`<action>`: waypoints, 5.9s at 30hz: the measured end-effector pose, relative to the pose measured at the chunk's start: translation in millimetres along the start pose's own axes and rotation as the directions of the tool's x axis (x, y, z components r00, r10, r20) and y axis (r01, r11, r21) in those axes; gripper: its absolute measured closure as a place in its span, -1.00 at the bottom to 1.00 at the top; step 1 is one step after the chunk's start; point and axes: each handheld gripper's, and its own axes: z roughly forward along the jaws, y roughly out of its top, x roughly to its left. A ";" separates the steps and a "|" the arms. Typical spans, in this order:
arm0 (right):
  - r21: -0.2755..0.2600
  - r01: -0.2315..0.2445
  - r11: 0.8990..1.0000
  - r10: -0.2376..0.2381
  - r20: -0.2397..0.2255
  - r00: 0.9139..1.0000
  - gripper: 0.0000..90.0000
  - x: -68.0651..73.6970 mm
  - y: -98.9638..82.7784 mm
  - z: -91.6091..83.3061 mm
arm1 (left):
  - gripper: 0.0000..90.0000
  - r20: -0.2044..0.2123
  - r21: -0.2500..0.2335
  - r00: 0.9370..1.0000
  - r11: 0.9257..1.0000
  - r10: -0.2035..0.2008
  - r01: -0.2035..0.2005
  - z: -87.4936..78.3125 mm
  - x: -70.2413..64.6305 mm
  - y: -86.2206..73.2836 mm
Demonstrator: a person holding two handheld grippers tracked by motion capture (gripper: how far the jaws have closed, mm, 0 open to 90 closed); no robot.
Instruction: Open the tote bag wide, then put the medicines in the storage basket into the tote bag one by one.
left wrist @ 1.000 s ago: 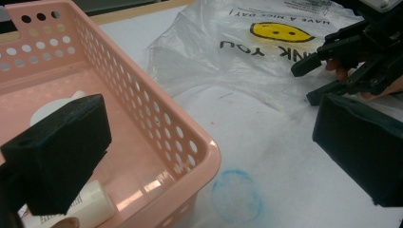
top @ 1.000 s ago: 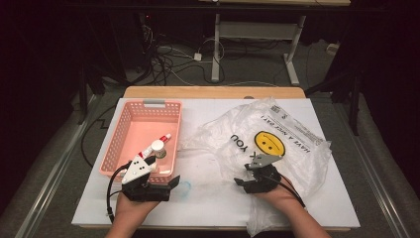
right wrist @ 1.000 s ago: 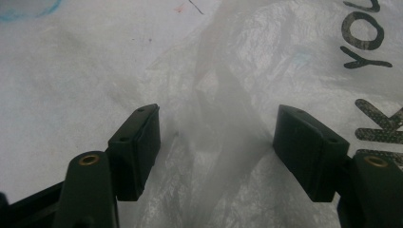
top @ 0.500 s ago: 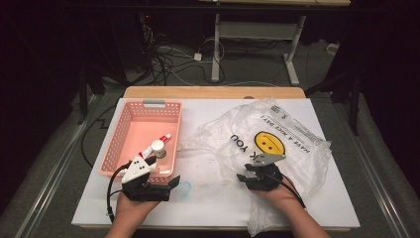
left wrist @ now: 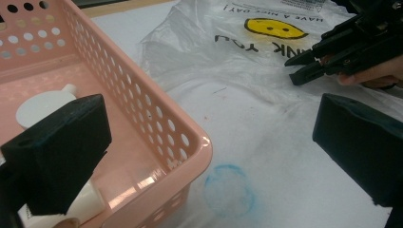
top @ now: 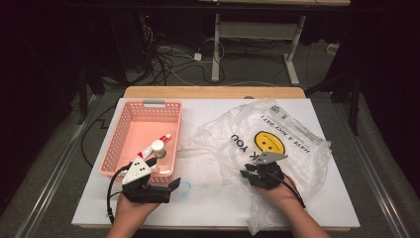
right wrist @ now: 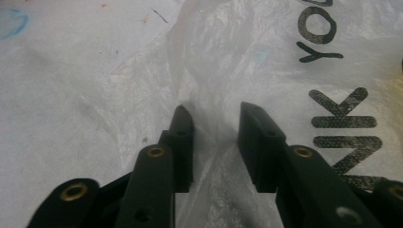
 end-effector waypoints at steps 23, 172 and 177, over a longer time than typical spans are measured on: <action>-0.082 0.020 0.996 -0.019 0.004 1.000 1.00 -0.1 4.6 -11.7 | -1.00 -0.026 -0.015 0.999 0.999 -0.039 0.038 -3.1 14.2 -2.4; -0.397 0.036 0.917 -0.036 0.009 0.999 1.00 -19.1 21.7 -81.2 | 0.49 -0.211 0.621 0.976 0.765 -0.051 0.174 104.0 150.9 47.9; -0.402 0.040 0.915 -0.038 0.012 0.999 1.00 -19.2 20.8 -82.0 | 0.52 -0.213 0.617 0.976 0.769 -0.046 0.170 103.5 150.2 47.4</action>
